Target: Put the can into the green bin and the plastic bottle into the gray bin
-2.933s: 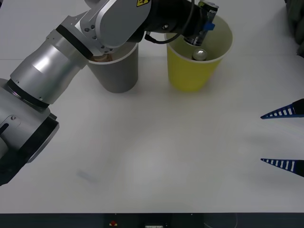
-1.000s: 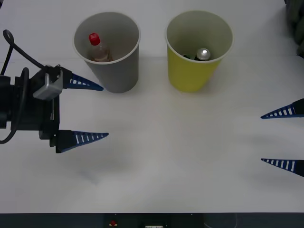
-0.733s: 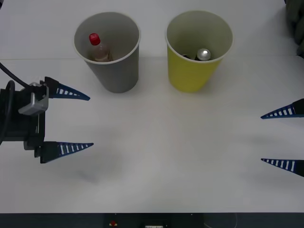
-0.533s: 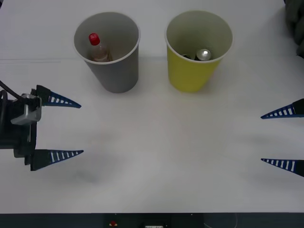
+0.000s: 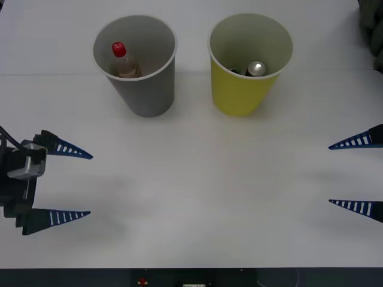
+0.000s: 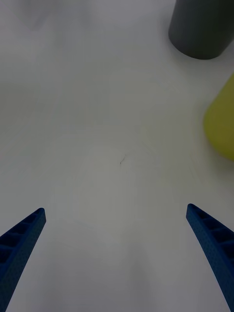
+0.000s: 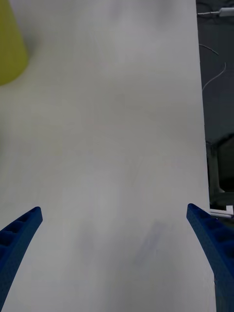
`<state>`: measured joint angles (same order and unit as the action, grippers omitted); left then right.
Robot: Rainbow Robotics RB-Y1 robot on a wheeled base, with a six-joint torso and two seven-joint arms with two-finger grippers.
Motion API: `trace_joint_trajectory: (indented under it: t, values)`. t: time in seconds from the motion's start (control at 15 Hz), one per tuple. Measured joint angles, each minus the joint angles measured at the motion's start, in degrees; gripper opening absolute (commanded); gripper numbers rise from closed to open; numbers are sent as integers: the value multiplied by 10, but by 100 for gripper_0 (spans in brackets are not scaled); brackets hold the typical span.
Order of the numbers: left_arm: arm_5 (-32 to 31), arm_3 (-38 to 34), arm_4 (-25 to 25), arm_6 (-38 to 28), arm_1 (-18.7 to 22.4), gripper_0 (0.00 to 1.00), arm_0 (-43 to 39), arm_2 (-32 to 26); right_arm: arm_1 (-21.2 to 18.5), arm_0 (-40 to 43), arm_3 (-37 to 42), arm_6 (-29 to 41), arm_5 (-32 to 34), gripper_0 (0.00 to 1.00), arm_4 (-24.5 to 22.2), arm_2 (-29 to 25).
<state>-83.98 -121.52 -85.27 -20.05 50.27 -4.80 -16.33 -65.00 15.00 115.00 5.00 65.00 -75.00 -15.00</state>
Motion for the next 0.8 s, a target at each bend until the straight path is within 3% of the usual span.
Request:
trace_joint_trajectory:
  t: [0.2,0.8]
  values:
    - [-1,26,-8,48,2,100,13,1,0,0,0,0,0,100,0,0]
    - [16,28,-10,48,2,100,17,-1,0,0,0,0,0,100,0,0]
